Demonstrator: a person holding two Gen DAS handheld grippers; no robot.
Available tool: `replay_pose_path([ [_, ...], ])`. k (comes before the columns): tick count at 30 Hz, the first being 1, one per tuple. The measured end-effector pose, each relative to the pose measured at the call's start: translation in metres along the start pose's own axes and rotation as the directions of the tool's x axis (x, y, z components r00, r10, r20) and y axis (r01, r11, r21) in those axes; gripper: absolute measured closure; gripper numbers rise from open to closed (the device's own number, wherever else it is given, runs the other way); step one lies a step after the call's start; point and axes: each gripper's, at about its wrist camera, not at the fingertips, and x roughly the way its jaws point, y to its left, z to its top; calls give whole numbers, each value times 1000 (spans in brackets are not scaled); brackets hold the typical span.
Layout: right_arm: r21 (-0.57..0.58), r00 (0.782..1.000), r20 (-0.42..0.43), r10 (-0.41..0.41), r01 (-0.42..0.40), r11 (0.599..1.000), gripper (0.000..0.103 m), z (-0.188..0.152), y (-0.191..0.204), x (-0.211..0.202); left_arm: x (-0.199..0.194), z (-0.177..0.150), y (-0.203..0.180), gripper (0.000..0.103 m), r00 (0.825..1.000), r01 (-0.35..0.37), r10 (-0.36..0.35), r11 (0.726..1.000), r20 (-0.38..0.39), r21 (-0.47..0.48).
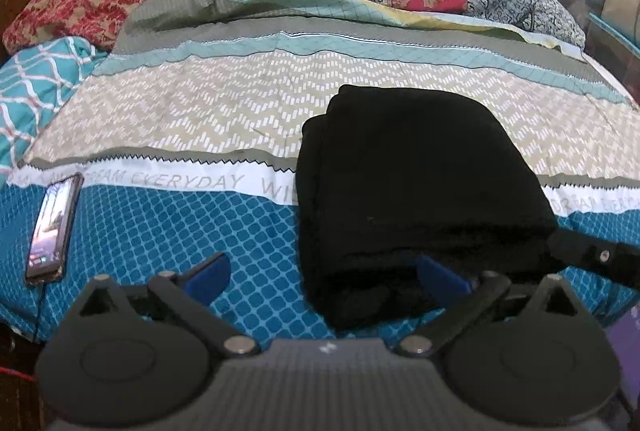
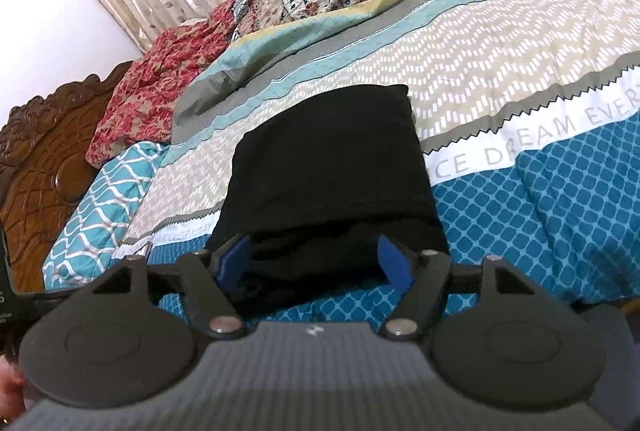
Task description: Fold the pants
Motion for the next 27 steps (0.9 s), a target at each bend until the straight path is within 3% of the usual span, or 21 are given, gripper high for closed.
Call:
replay_pose_path([
  [13, -30, 999, 38, -12, 14, 999, 20, 0, 7, -6, 9, 3, 12, 0, 998, -66, 66, 998, -18, 14],
  [27, -3, 998, 38, -51, 51, 999, 18, -3, 2, -9, 16, 1, 14, 0, 997, -67, 68, 997, -36, 28],
])
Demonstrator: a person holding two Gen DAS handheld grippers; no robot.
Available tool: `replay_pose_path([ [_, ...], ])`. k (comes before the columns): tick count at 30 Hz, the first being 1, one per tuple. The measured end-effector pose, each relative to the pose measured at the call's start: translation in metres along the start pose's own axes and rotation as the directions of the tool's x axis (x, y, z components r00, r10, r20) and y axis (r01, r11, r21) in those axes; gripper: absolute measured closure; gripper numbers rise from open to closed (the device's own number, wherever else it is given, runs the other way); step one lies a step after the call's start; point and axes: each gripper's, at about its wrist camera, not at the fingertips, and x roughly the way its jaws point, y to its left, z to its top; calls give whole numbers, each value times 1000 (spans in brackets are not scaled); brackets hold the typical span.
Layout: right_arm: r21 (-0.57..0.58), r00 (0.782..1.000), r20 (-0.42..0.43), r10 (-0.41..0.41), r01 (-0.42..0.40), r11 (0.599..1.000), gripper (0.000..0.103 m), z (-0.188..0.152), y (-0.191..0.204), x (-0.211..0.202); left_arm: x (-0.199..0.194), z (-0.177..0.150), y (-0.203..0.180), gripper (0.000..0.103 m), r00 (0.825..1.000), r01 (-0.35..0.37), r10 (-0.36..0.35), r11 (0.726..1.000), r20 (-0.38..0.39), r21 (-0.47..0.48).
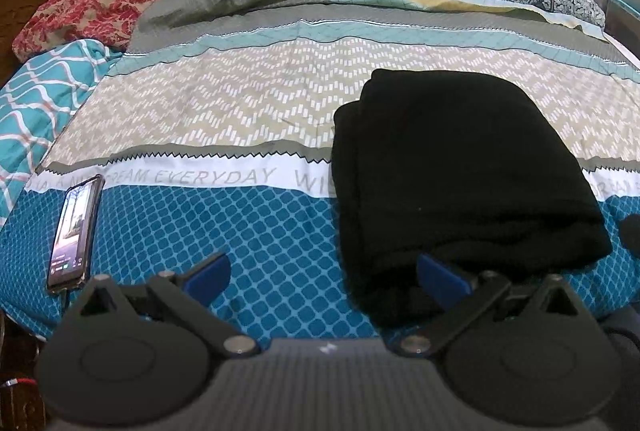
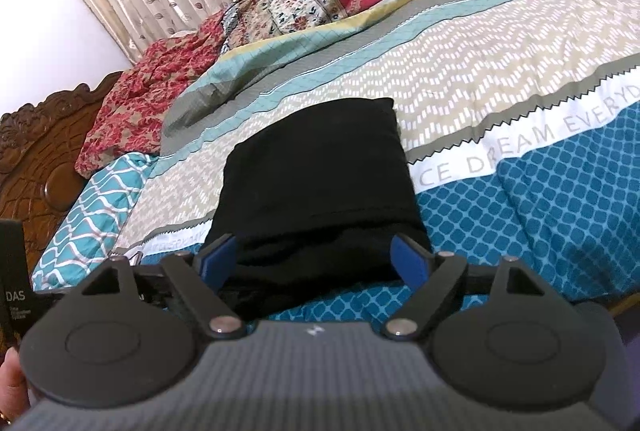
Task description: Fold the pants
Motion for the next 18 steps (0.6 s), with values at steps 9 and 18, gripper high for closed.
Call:
replay_pose_path([
  [9, -10, 1000, -23, -10, 10, 1000, 18, -2, 0, 5, 6, -4, 2, 0, 1000, 0, 0, 1000, -20, 1],
  [18, 0, 997, -66, -28, 28, 1000, 18, -5, -4, 12, 14, -9, 4, 0, 999, 12, -13, 1000, -53, -9],
])
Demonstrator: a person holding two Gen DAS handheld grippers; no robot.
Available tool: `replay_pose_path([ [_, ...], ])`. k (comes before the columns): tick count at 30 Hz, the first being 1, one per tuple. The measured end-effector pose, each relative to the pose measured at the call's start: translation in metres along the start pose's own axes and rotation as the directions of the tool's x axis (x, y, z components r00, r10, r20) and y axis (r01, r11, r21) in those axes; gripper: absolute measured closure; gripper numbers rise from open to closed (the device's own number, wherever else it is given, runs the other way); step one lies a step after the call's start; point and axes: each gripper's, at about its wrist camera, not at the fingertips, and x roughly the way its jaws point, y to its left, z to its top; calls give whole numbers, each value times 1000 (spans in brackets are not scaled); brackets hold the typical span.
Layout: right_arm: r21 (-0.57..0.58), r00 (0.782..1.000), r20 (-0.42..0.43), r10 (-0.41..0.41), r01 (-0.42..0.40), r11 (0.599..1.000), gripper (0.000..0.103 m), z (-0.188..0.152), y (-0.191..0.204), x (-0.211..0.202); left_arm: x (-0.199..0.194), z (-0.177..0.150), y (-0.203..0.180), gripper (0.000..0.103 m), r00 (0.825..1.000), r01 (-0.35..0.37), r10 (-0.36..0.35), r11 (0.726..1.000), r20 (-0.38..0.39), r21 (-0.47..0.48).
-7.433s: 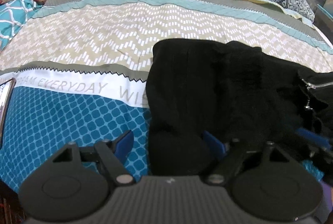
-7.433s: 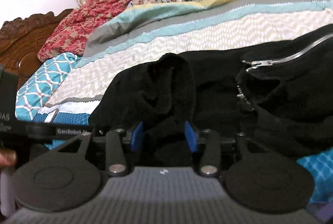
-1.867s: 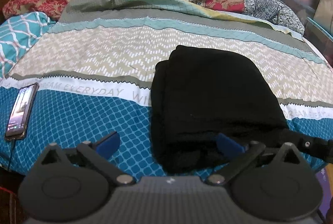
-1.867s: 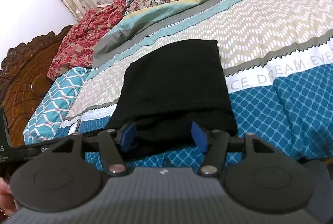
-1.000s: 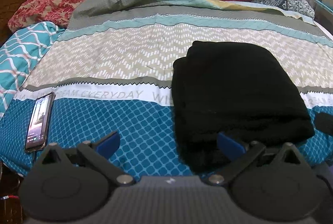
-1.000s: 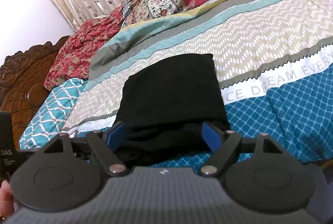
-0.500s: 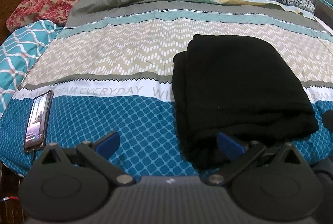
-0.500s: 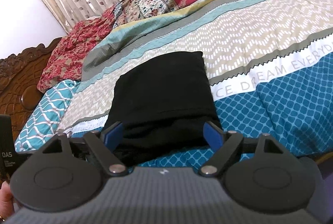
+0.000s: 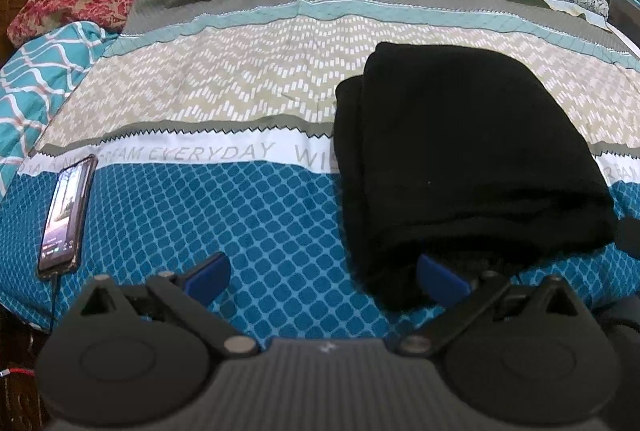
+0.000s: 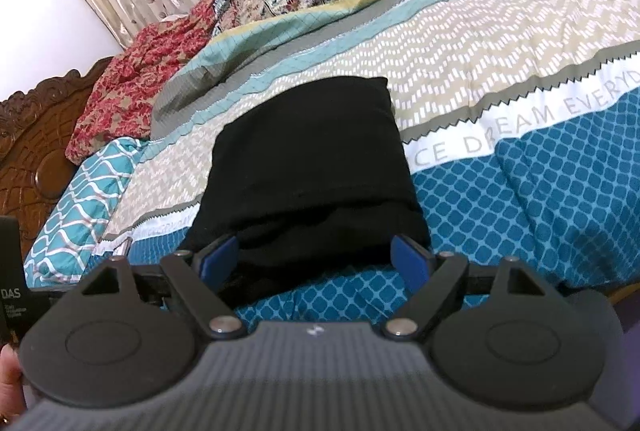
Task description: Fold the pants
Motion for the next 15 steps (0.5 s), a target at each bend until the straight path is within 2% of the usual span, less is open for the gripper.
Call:
replay_pose_path([
  [15, 55, 994, -97, -50, 55, 997, 18, -7, -16, 15, 10, -8, 0, 0, 1000, 7, -7, 1000, -30, -6],
])
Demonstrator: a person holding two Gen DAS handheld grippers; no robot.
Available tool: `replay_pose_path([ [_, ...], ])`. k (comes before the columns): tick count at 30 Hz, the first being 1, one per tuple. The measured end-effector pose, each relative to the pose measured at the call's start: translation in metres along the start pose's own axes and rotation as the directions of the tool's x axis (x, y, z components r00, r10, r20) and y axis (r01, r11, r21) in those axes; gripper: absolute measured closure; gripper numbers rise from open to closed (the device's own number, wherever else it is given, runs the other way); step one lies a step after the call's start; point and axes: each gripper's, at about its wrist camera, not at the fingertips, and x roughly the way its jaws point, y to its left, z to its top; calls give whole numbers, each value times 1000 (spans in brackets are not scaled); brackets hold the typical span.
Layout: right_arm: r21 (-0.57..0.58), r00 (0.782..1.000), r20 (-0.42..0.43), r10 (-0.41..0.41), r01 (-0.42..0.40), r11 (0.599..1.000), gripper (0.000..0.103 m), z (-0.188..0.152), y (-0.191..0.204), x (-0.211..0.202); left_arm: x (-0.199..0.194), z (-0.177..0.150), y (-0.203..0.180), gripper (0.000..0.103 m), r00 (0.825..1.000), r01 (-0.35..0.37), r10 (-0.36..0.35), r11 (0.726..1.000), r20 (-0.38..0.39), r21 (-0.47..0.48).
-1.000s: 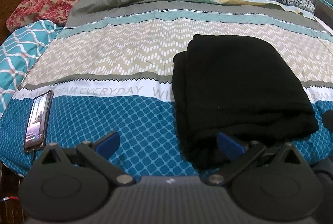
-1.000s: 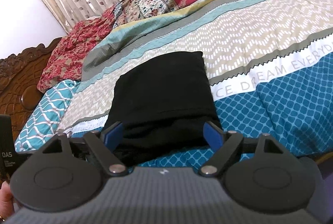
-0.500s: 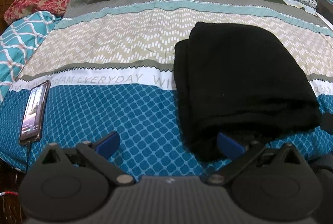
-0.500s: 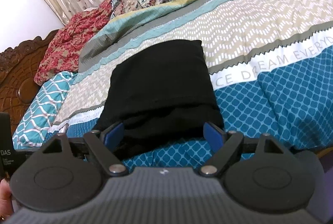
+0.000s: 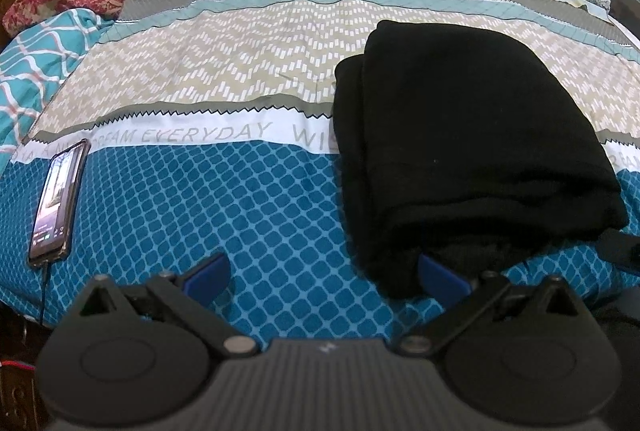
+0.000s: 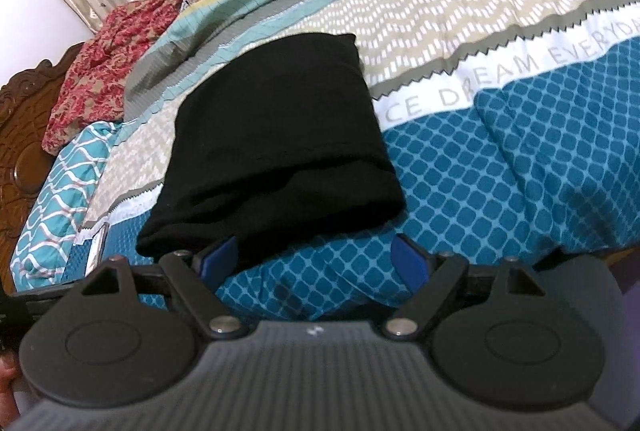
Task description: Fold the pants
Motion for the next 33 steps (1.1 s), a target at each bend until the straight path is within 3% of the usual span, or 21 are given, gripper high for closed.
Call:
replay_pose_path([
  [33, -5, 999, -17, -29, 29, 1000, 18, -1, 0, 5, 9, -3, 4, 0, 998, 40, -40, 999, -40, -20],
])
